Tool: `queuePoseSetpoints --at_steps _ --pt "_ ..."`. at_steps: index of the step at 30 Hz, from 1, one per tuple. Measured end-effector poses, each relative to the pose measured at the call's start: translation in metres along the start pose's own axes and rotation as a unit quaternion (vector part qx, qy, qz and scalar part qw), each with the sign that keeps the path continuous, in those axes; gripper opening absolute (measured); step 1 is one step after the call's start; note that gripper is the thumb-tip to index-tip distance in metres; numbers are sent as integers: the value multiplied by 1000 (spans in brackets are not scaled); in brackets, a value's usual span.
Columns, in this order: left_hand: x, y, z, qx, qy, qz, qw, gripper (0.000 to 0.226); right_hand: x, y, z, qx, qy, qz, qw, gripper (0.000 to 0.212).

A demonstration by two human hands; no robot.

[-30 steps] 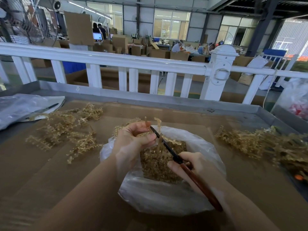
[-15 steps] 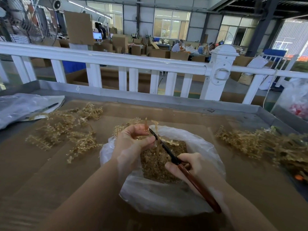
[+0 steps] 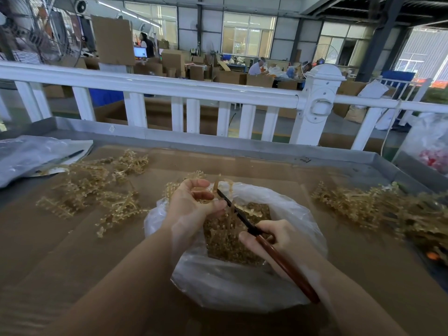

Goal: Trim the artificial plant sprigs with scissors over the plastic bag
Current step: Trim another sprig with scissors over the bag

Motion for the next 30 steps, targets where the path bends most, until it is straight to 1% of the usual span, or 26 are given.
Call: queuePoseSetpoints --at_steps 4,6,8,10,13,15,17,20,22,24,28,30 --pt "-2 -1 2 0 -4 -4 1000 44 2 0 -2 18 -16 10 1000 45" --pt "-4 -2 3 2 -15 -5 1000 45 3 0 -2 20 -6 11 1000 45" --pt "-8 -3 6 -5 -10 -9 1000 47 1 0 0 14 12 0 1000 45" --pt "-13 -4 9 -18 5 -24 1000 46 -5 -1 2 8 6 -23 1000 45" --pt "-14 -5 10 -28 29 -29 999 38 -17 -2 3 14 -9 -64 998 27" --pt "-10 -4 8 -23 38 -20 999 31 -18 -2 1 25 -8 -68 997 19" --pt "-10 -4 6 -21 34 -28 999 25 -16 -3 -1 34 9 -58 998 13" --pt "-17 -2 2 -23 31 -61 997 20 -13 -2 -2 39 54 -45 997 17" --pt "-19 0 -1 -19 26 -66 997 26 -11 0 -3 46 73 -49 995 20" --pt "-19 4 1 -18 8 -64 998 28 -10 2 -4 50 87 -65 993 24" --pt "-15 8 19 -51 5 -53 997 12 -3 6 -4 43 128 -91 987 24" --pt "-14 8 28 -62 14 -21 998 14 0 8 -6 45 141 -100 984 24"
Point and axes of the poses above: each hand's wrist, its own y-axis away from the middle knuckle, its own x-axis out of the palm, z = x × y, the point moved 9 cm from there along -y, towards the middle knuckle
